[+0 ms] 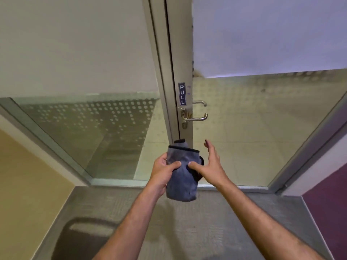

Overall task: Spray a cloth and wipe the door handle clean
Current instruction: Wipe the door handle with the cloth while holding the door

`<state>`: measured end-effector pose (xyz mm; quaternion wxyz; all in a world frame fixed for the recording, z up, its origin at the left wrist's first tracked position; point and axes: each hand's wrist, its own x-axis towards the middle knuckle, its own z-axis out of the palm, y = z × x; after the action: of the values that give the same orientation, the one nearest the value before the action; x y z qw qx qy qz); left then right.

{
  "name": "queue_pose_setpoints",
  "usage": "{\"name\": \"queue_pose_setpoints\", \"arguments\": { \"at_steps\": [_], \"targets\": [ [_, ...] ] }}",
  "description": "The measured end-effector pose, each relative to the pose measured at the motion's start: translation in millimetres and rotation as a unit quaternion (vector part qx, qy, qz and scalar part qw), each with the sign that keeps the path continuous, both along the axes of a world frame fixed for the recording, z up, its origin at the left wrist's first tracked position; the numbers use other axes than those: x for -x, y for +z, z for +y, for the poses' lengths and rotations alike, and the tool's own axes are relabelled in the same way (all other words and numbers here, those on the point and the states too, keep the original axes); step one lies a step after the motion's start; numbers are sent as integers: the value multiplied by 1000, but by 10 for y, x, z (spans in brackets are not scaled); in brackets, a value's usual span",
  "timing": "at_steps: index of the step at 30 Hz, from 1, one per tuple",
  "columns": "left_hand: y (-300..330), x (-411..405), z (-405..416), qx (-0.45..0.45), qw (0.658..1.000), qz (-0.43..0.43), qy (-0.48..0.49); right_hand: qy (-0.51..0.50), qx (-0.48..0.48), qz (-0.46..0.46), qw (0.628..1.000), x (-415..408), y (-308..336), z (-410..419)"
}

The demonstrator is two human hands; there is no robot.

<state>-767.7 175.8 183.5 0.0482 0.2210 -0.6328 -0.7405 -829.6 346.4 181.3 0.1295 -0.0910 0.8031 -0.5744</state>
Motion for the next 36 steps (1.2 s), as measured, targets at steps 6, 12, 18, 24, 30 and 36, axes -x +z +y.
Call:
{"name": "queue_pose_setpoints", "arguments": {
  "at_steps": [6,12,18,24,30,36],
  "targets": [
    [163,841,-256,-2,991,26,-129,22,174,-160,971,626,-10,-167],
    [294,1631,-101,54,973,56,-217,7,314,-200,928,1002,-42,-211],
    [534,2255,-142,249,921,80,-288,-76,281,-157,944,1605,-58,-136],
    [1096,2814,-713,620,684,163,-348,-201,262,-58,942,1899,60,-440],
    [1659,3423,-1175,821,335,312,-342,-362,244,-2,900,1976,88,-1116],
    [1738,3731,-1397,886,170,328,-281,-472,205,124,849,2241,193,-1680]
  ]
}}
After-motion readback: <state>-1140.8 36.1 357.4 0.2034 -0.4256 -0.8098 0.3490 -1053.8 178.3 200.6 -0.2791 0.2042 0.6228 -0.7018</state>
